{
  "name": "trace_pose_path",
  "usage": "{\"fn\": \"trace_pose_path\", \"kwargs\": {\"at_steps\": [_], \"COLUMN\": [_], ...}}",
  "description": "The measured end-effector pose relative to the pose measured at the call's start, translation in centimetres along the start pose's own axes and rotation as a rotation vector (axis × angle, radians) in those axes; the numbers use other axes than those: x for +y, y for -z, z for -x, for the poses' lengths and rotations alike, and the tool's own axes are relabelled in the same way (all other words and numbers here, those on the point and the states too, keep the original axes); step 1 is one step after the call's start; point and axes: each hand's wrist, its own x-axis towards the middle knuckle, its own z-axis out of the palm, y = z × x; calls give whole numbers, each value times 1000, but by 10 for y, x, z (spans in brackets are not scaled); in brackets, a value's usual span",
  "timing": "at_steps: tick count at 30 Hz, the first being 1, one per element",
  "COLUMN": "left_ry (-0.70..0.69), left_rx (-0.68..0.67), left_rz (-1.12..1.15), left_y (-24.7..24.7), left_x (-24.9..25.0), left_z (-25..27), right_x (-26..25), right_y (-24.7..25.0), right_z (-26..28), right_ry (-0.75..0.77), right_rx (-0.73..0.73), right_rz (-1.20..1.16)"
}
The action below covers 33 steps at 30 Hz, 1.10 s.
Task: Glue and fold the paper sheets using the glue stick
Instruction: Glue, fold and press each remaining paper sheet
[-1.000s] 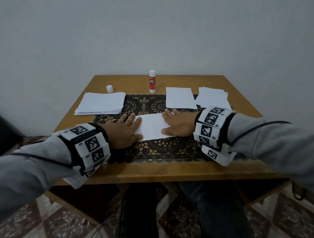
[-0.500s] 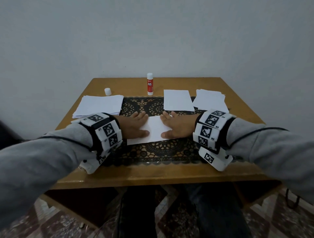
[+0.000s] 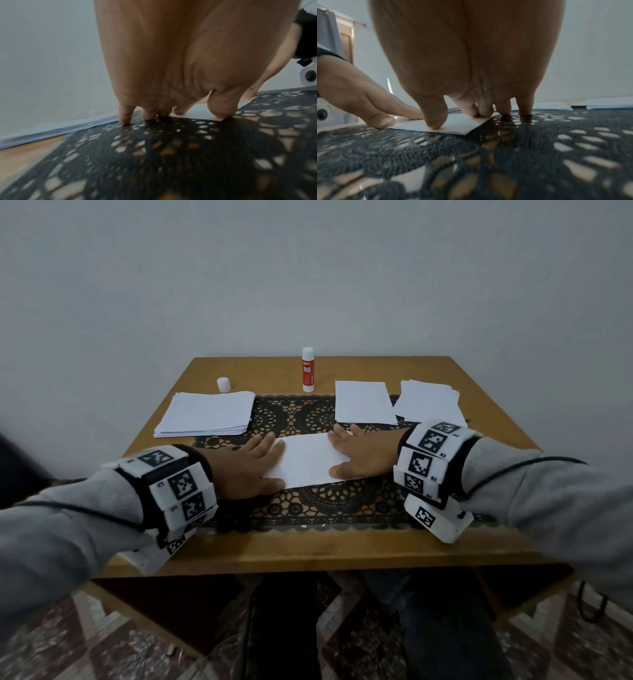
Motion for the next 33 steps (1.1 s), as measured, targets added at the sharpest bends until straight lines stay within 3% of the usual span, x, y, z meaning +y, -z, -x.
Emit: {"fn": "trace_pose_path", "kwargs": {"at_steps": [4,11,27,33], "left_ry": [12,18,57,-67], "left_rx": [-4,-32,10,71], "left_rz": [3,39,17,-9], "left_y": [-2,8,9,21], "left_x": [-1,1,9,40], "left_z": [-2,3,-1,-23], "right_x": [-20,-58,7,7], "right_y": [3,1,2,-1], "right_z": [-4,-19,3,2], "right_ry": [-44,11,-44,-36], "right_rx": [26,98,-18,13], "right_rz": [67,22,58,54]}}
